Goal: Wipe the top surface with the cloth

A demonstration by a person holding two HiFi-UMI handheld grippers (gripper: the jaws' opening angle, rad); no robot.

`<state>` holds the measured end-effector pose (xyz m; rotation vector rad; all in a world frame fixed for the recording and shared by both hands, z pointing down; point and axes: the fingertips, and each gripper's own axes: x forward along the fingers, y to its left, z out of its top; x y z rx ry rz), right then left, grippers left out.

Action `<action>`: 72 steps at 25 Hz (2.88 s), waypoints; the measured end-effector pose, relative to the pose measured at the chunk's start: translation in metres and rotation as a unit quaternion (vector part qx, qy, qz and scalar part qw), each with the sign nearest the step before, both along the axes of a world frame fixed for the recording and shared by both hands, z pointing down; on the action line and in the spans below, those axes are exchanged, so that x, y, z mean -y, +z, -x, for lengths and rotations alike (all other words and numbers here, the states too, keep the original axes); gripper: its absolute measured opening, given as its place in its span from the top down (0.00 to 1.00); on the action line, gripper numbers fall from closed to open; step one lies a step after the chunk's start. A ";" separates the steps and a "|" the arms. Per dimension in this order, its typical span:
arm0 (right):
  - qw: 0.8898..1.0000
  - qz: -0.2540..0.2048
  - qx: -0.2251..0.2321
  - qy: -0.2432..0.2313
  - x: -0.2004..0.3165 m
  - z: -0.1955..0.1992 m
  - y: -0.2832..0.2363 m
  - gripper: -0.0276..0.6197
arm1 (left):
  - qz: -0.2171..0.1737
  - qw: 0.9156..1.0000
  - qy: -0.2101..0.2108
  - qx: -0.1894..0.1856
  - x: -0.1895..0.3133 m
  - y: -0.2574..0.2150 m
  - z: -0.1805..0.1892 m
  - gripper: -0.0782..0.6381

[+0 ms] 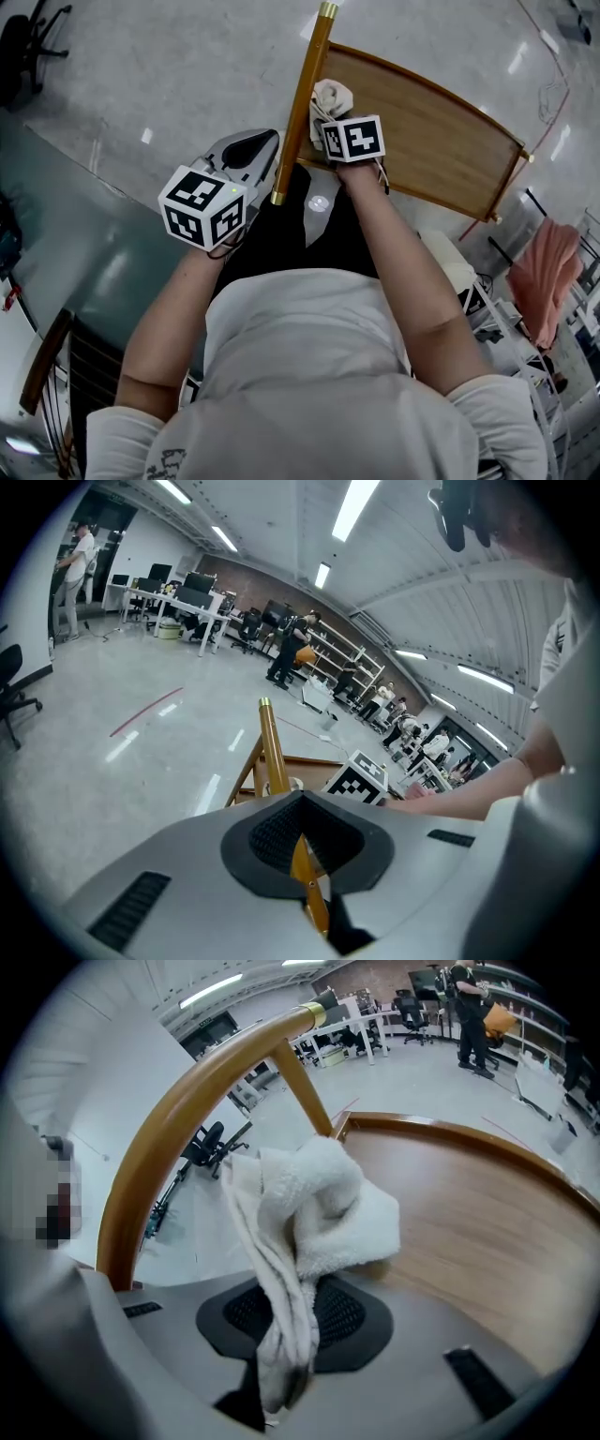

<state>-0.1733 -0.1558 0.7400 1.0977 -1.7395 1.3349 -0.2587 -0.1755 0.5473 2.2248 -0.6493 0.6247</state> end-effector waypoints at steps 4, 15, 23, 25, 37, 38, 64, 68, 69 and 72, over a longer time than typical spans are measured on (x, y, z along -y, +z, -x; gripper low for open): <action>1.000 -0.002 0.007 -0.004 -0.013 -0.010 -0.012 0.80 | 0.000 1.000 0.006 -0.004 -0.011 -0.007 -0.006 0.88; 0.991 -0.132 0.020 0.027 -0.034 -0.142 -0.139 0.80 | -0.048 0.997 0.005 -0.059 -0.027 -0.095 -0.104 0.88; 0.945 -0.319 0.007 0.069 -0.046 -0.239 -0.320 0.80 | -0.152 0.981 0.025 -0.122 -0.047 -0.211 -0.191 0.88; 0.920 -0.386 -0.003 0.072 -0.056 -0.257 -0.376 0.80 | -0.178 0.973 0.030 -0.144 -0.059 -0.240 -0.216 0.88; 0.852 -0.521 0.033 0.042 -0.119 -0.267 -0.503 0.80 | -0.214 0.955 0.069 -0.193 -0.124 -0.320 -0.277 0.88; 0.848 -0.527 0.033 0.037 -0.122 -0.262 -0.507 0.80 | -0.217 0.954 0.070 -0.197 -0.128 -0.324 -0.274 0.88; 0.809 -0.577 -0.015 0.109 -0.308 -0.092 -0.551 0.80 | -0.275 0.915 0.167 -0.245 -0.287 -0.380 -0.131 0.88; 0.804 -0.584 -0.006 0.107 -0.332 -0.092 -0.552 0.80 | -0.277 0.914 0.168 -0.245 -0.315 -0.380 -0.137 0.88; 0.803 -0.586 -0.006 0.105 -0.338 -0.094 -0.553 0.80 | -0.278 0.914 0.167 -0.243 -0.322 -0.380 -0.139 0.88; 0.807 -0.582 -0.004 0.099 -0.365 -0.098 -0.548 0.80 | -0.281 0.915 0.158 -0.242 -0.351 -0.378 -0.144 0.88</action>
